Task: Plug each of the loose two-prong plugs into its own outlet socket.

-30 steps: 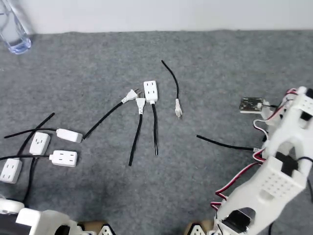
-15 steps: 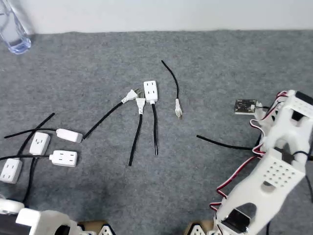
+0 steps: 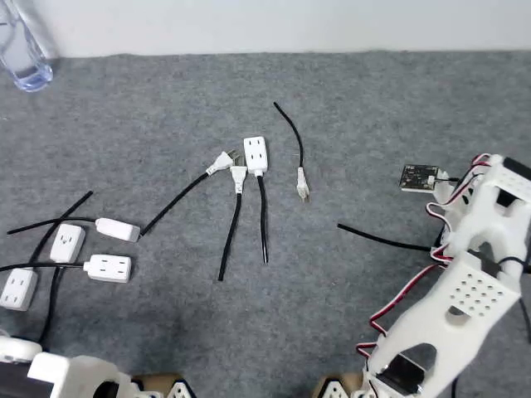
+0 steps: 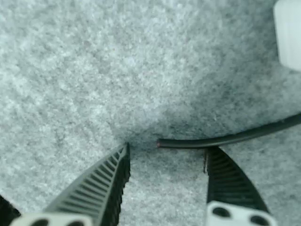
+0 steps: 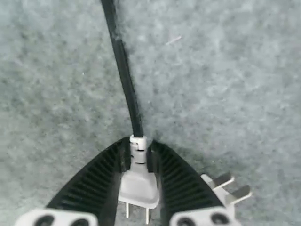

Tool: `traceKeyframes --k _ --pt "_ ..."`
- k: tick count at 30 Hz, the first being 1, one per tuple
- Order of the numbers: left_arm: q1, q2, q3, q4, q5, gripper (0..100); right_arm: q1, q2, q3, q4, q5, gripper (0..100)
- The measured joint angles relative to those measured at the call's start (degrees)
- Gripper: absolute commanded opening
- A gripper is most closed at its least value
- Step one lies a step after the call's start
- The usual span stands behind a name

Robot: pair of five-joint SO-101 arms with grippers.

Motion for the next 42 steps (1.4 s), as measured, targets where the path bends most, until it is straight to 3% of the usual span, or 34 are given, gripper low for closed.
traceKeyframes --k 6,11,24,27,33,42 --pt "0.0 0.0 0.0 0.0 0.0 25 3.0 -5.0 1.3 8.6 0.1 0.8" --pt "0.0 0.0 0.0 0.0 0.0 25 6.2 -10.0 1.3 9.3 -2.5 0.8" --pt "0.0 0.0 0.0 0.0 0.0 25 9.8 -10.6 1.8 -18.5 -25.4 1.2" --pt "0.0 0.0 0.0 0.0 0.0 25 10.4 -8.5 1.9 -19.5 -25.8 5.5" --pt "0.0 0.0 0.0 0.0 0.0 25 10.3 -7.9 1.9 -17.6 -24.0 26.7" --pt "0.0 0.0 0.0 0.0 0.0 25 6.3 -13.5 1.9 -7.6 -24.0 22.7"
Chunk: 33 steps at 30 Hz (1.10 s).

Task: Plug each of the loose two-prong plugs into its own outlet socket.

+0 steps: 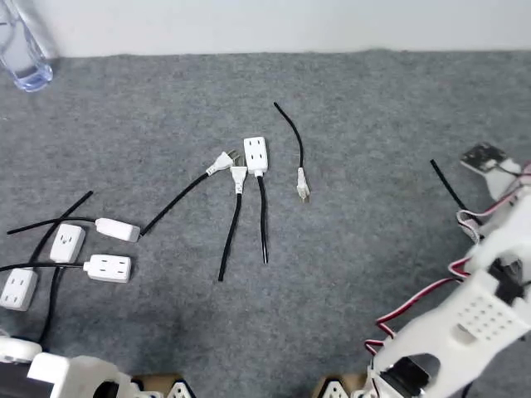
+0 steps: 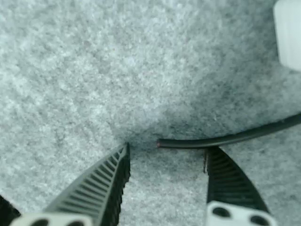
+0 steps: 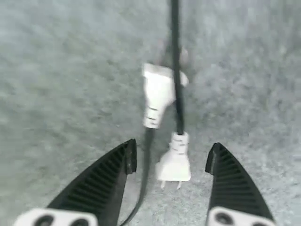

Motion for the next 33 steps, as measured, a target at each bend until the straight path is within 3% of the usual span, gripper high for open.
traceKeyframes --k 6,11,17,22,33 --pt "0.0 0.0 0.0 0.0 0.0 25 -11.3 -7.6 0.0 7.1 -2.9 22.7" --pt "0.0 0.0 0.0 0.0 0.0 25 -24.3 -8.8 0.0 6.5 -12.9 22.6" --pt "0.0 0.0 0.0 0.0 0.0 25 -38.2 -8.8 0.0 -1.4 -27.6 22.6" --pt "0.0 0.0 0.0 0.0 0.0 25 -44.2 -8.2 0.0 -8.6 -39.3 22.6" --pt "0.1 0.0 0.0 0.0 -1.1 25 -53.5 8.7 -9.8 -6.6 -48.3 22.6"
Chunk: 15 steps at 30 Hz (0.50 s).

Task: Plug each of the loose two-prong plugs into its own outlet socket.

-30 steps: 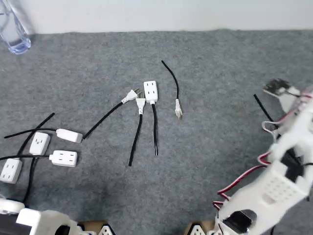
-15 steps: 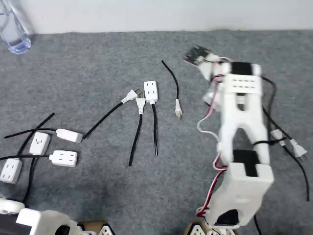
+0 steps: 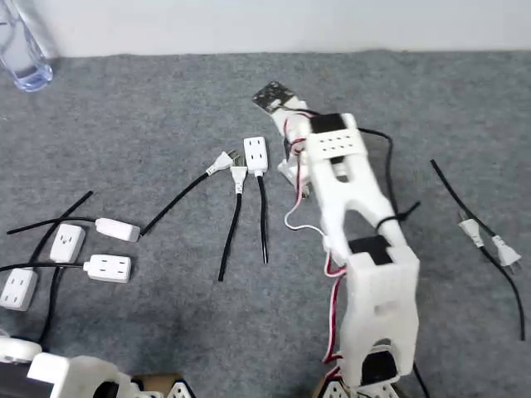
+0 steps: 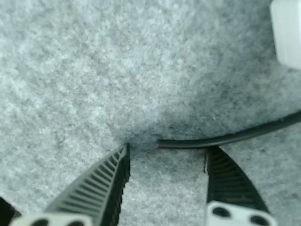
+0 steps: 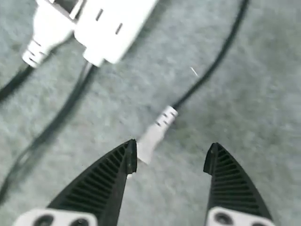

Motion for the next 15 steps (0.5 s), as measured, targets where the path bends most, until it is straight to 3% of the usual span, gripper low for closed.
traceKeyframes --k 13,15 --pt "0.1 0.0 0.0 -0.2 0.0 25 -0.4 21.1 -25.2 10.2 2.4 22.3" --pt "0.1 0.0 0.0 -0.2 0.0 25 -0.2 23.2 -28.4 11.9 2.5 16.6"
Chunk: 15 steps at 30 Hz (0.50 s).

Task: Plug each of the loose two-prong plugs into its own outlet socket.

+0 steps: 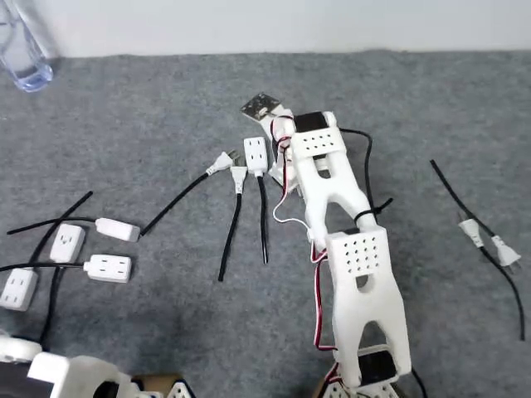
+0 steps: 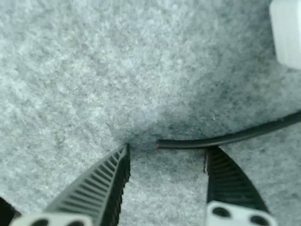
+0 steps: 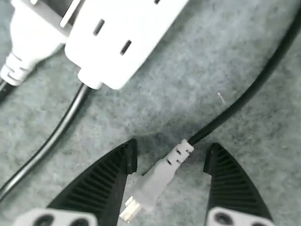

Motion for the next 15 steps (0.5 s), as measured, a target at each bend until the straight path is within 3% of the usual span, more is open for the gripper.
traceKeyframes --k 2,15 --pt "0.0 0.0 0.0 0.0 0.0 25 0.2 1.8 -3.4 2.0 0.1 11.1" --pt "0.0 0.0 0.0 0.0 0.0 25 5.4 7.8 -19.0 13.9 0.1 11.7"
